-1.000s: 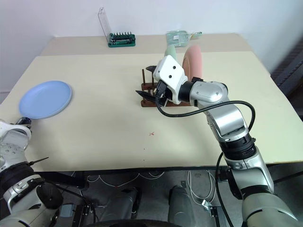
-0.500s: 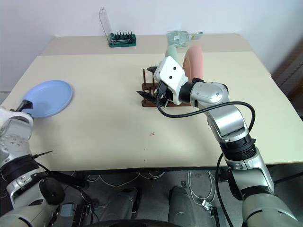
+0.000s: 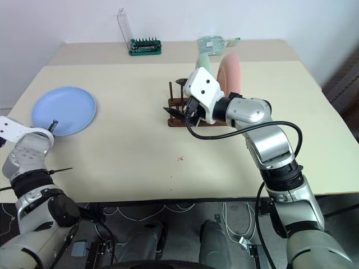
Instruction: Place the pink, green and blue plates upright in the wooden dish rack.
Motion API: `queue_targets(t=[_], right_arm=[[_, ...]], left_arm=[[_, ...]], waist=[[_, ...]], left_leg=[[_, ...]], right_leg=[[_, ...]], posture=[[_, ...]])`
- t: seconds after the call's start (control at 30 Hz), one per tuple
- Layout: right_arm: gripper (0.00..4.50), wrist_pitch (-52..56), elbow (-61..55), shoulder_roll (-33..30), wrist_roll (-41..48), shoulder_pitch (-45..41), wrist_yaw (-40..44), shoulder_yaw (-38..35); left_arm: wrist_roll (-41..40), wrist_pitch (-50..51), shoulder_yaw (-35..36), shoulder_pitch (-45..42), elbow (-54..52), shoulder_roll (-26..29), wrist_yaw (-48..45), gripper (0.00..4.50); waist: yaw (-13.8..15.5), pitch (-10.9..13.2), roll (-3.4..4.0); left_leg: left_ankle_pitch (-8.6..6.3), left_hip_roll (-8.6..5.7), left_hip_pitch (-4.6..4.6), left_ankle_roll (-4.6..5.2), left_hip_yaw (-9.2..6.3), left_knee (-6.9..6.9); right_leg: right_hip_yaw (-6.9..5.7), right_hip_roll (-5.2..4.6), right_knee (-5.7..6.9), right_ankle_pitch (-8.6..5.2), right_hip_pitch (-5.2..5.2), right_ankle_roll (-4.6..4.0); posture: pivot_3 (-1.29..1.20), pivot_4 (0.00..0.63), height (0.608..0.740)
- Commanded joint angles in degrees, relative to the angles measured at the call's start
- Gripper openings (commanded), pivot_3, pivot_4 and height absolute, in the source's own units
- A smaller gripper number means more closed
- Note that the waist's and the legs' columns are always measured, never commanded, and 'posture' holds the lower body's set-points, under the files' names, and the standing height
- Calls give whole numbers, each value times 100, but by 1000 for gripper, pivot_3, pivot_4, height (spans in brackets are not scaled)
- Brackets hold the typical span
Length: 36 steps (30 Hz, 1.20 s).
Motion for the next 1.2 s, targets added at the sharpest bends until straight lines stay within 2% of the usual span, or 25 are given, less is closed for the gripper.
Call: queue_targets(t=[0.03,0.2,0.27,0.5,0.63,0.8,0.97,1.13,1.2], right_arm=[[3974,-52,-268,17,2,-20,-40,-181],[3974,-157,-151,39,-118,-208,-76,-156],[4493,-344,-80,17,-286,-351,-18,-40],[4493,-1637,412,108,-1459,-805,-120,594],[4493,-2715,1107,172,-2501,-1172,-402,1086],[4493,-3451,1819,266,-3201,-1445,-763,1227],[4493,-4021,2540,325,-4114,-1736,-1483,1356],[4493,-4122,3104,400,-4583,-1932,-1811,1351],[3956,-4130,3267,424,-4699,-1985,-1890,1339]], left_arm=[[18,0,-151,-60,-53,141,-120,31],[-162,-271,-553,-288,-708,-131,-675,31],[-216,-300,-808,-466,-1175,-331,-745,0],[3,-128,-1714,-1156,-1868,-721,-695,0],[-74,438,-2373,-1846,-2302,-1225,-394,0],[-259,1065,-2420,-2064,-2809,-1716,154,0],[-332,1629,-2568,-2351,-3129,-1704,276,0],[-335,1804,-2479,-2352,-3246,-1747,290,0],[-315,1849,-2493,-2370,-3287,-1725,257,0]], waist=[[0,0,0],[11,1,-1],[20,8,-14],[-38,11,-23],[-24,13,-26],[-27,13,-26],[-35,14,-25],[-20,14,-26],[-15,14,-25]], left_leg=[[0,0,0,0,0,0],[0,0,0,0,0,0],[0,-1,-6,0,-2,4],[17,-1,-7,-29,4,4],[18,0,-4,-30,14,3],[19,-1,-9,-33,15,3],[23,2,-6,-38,29,0],[23,1,-6,-38,36,-1],[23,1,-6,-39,37,0]], right_leg=[[0,0,0,0,0,0],[0,0,0,0,0,0],[-1,-1,-2,1,0,2],[-2,-1,-8,5,-1,5],[4,0,-8,5,-2,6],[7,-1,-19,9,-2,11],[22,5,-10,9,-13,11],[31,5,-13,9,-13,11],[32,6,-14,9,-13,11]], posture=[[0,150,740],[0,150,740],[0,150,740],[0,150,740],[0,150,740],[0,150,740],[0,150,740],[0,150,740],[0,150,740]])
